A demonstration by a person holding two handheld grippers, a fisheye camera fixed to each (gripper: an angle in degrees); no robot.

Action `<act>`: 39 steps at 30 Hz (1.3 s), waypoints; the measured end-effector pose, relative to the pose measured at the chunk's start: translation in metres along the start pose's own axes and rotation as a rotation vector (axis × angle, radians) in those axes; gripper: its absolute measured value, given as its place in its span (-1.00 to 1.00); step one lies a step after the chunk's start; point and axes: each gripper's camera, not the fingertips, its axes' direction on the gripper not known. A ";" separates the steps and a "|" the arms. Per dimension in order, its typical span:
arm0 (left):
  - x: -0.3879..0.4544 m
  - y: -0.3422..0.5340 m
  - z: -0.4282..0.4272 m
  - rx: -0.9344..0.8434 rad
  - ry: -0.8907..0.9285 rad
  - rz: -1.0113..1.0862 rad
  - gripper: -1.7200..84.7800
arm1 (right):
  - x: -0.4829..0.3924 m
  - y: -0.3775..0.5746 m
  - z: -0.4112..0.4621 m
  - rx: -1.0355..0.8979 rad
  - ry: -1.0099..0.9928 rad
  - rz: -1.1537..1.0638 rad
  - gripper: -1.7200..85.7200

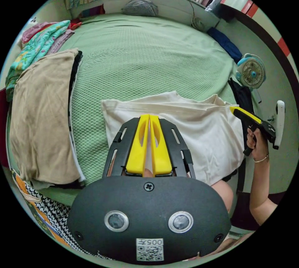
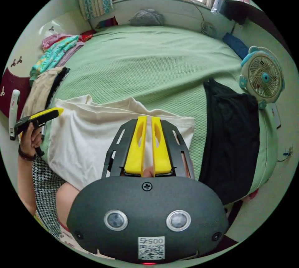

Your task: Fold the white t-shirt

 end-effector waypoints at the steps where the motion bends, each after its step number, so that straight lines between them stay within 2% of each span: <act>1: 0.002 -0.003 0.005 0.014 -0.029 -0.019 -0.98 | -0.002 -0.004 0.006 -0.013 0.023 -0.006 -0.90; 3: 0.003 -0.008 0.015 0.012 -0.069 -0.041 -0.98 | -0.004 -0.020 0.029 -0.063 0.109 -0.010 -0.88; 7: 0.012 -0.011 0.033 -0.002 -0.084 -0.020 -0.97 | 0.007 -0.035 0.035 -0.109 0.056 0.037 -0.89; 10: 0.020 -0.008 0.029 -0.016 -0.085 -0.028 -0.97 | 0.023 -0.041 0.031 -0.159 -0.041 0.039 -0.89; 12: 0.027 0.001 0.015 -0.001 -0.089 -0.047 -0.97 | 0.045 -0.036 0.016 -0.180 -0.186 0.068 -0.87; 15: 0.057 0.029 -0.020 0.067 -0.043 0.028 -0.96 | 0.066 -0.009 -0.035 -0.041 -0.154 0.095 -0.82; 22: 0.195 0.107 -0.053 0.032 0.120 0.325 -0.84 | 0.086 0.050 -0.114 0.047 0.002 0.046 -0.77; 27: 0.290 0.148 -0.037 -0.017 0.223 0.408 -0.79 | 0.101 0.081 -0.148 0.089 0.021 0.044 -0.79; 32: 0.359 0.170 0.017 -0.089 0.178 0.401 -0.74 | 0.109 0.094 -0.165 0.113 0.031 0.023 -0.78; 39: 0.385 0.175 0.059 -0.091 0.014 0.365 -0.73 | 0.124 0.100 -0.163 0.099 0.013 0.020 -0.77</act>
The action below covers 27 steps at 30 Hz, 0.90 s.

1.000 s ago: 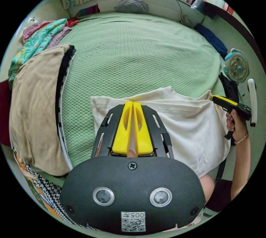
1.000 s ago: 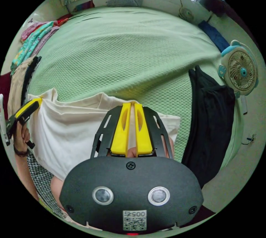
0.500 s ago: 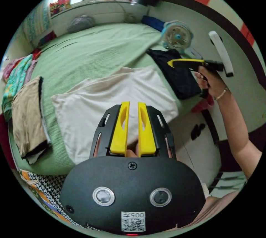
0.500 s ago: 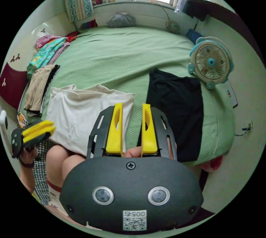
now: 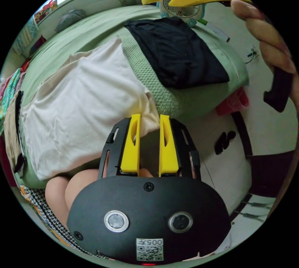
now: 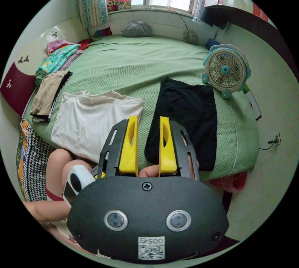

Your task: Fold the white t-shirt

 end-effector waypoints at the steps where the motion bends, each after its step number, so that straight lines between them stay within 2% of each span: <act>1: 0.004 0.001 0.000 0.000 -0.018 0.010 -0.73 | 0.001 0.000 0.002 -0.006 -0.001 -0.001 -0.77; 3: 0.004 0.004 0.000 0.003 -0.011 0.019 -0.74 | 0.004 -0.003 0.009 -0.029 0.003 -0.009 -0.77; 8: -0.030 0.009 -0.021 -0.009 0.204 -0.053 -0.86 | 0.013 -0.014 0.024 -0.074 -0.051 0.005 -0.74; 20: -0.058 0.041 -0.071 0.101 0.216 -0.029 -0.87 | 0.046 -0.072 0.108 -0.322 -0.284 0.191 -0.68; 27: -0.077 0.053 -0.081 0.103 0.250 -0.042 -0.87 | 0.049 -0.076 0.131 -0.360 -0.342 0.240 -0.80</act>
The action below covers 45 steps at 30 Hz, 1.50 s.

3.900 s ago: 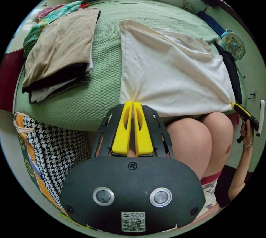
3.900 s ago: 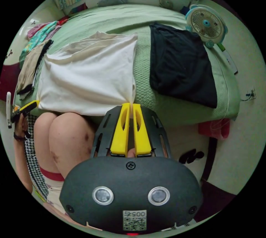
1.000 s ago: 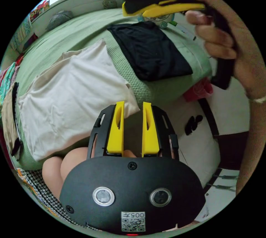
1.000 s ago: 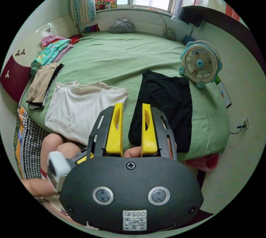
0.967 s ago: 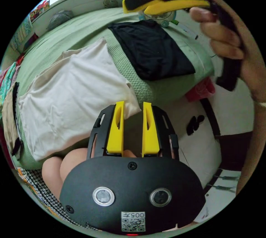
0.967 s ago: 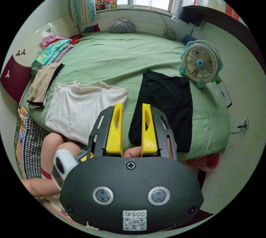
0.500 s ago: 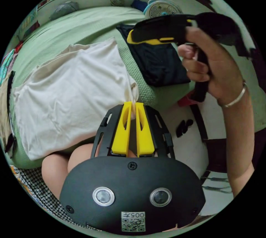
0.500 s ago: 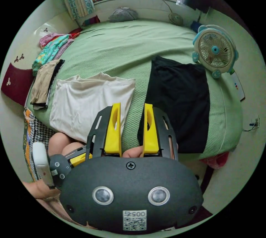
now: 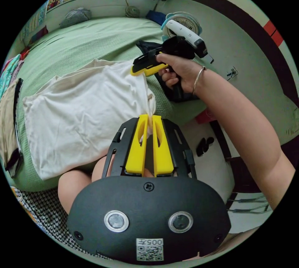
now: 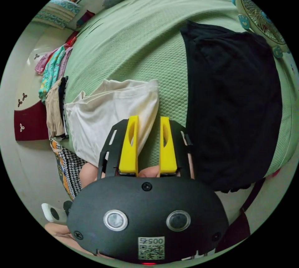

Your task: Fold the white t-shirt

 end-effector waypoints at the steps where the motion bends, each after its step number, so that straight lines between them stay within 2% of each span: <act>1: -0.001 0.001 -0.003 0.000 0.014 0.001 -0.87 | -0.001 0.001 -0.002 0.022 0.001 0.005 -0.82; 4: 0.000 0.001 -0.012 0.011 0.057 0.010 -0.87 | -0.006 0.004 -0.017 0.092 0.017 0.017 -0.92; 10: 0.020 -0.004 -0.029 0.033 0.078 0.052 -0.87 | -0.024 0.012 -0.034 0.085 0.102 -0.142 -0.99; 15: 0.033 -0.011 -0.047 0.061 0.122 0.093 -0.87 | -0.003 0.030 -0.069 0.180 0.075 -0.044 -0.99; 24: 0.043 -0.017 -0.065 0.076 0.237 0.122 -0.87 | 0.008 0.069 -0.111 0.236 0.271 0.111 -0.99; 28: 0.013 -0.002 -0.086 0.094 0.207 0.094 -0.87 | -0.026 0.078 -0.100 0.229 0.300 0.060 -0.99; 34: -0.070 0.027 -0.131 0.144 0.141 -0.052 -0.87 | -0.137 0.081 -0.067 0.253 0.263 -0.113 -0.99; 36: -0.097 0.037 -0.139 0.146 0.098 -0.122 -0.87 | -0.188 0.077 -0.036 0.233 0.254 -0.189 -0.98; 39: -0.137 0.050 -0.138 0.134 0.027 -0.220 -0.87 | -0.236 0.067 0.017 0.167 0.228 -0.183 -0.91; 41: -0.169 0.048 -0.116 0.037 -0.031 -0.305 -0.87 | -0.255 0.068 0.046 0.134 0.237 -0.201 -0.83; 45: -0.197 0.042 -0.086 -0.077 0.007 -0.350 -0.87 | -0.267 0.102 0.068 0.164 0.220 -0.263 -0.74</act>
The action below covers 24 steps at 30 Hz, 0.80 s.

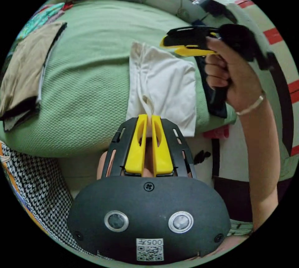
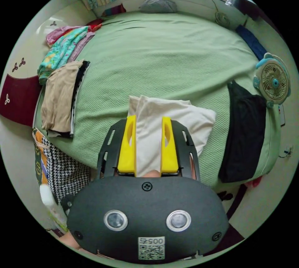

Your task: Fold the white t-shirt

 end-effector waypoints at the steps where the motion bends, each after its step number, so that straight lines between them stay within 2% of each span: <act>1: -0.002 -0.001 0.001 -0.003 -0.003 0.005 -0.87 | -0.001 0.008 -0.002 0.022 0.008 -0.025 -0.74; 3: -0.003 -0.001 -0.003 0.009 0.025 0.010 -0.87 | 0.001 0.046 -0.010 0.088 0.065 -0.096 -0.73; 10: 0.011 -0.006 -0.051 0.122 0.121 0.086 -0.87 | -0.004 0.152 0.003 0.074 0.123 -0.169 -0.65; 13: 0.024 -0.012 -0.071 0.166 0.112 0.130 -0.87 | -0.024 0.188 0.009 0.098 0.124 -0.162 -0.62; 16: 0.034 -0.017 -0.083 0.185 0.068 0.159 -0.87 | -0.045 0.205 0.023 0.123 0.236 -0.147 -0.63; 21: 0.027 -0.017 -0.094 0.199 0.088 0.124 -0.87 | -0.031 0.203 0.062 0.056 0.340 0.007 -0.73; 24: 0.021 -0.012 -0.090 0.196 0.012 0.123 -0.88 | -0.010 0.210 0.054 0.108 0.226 0.126 -0.83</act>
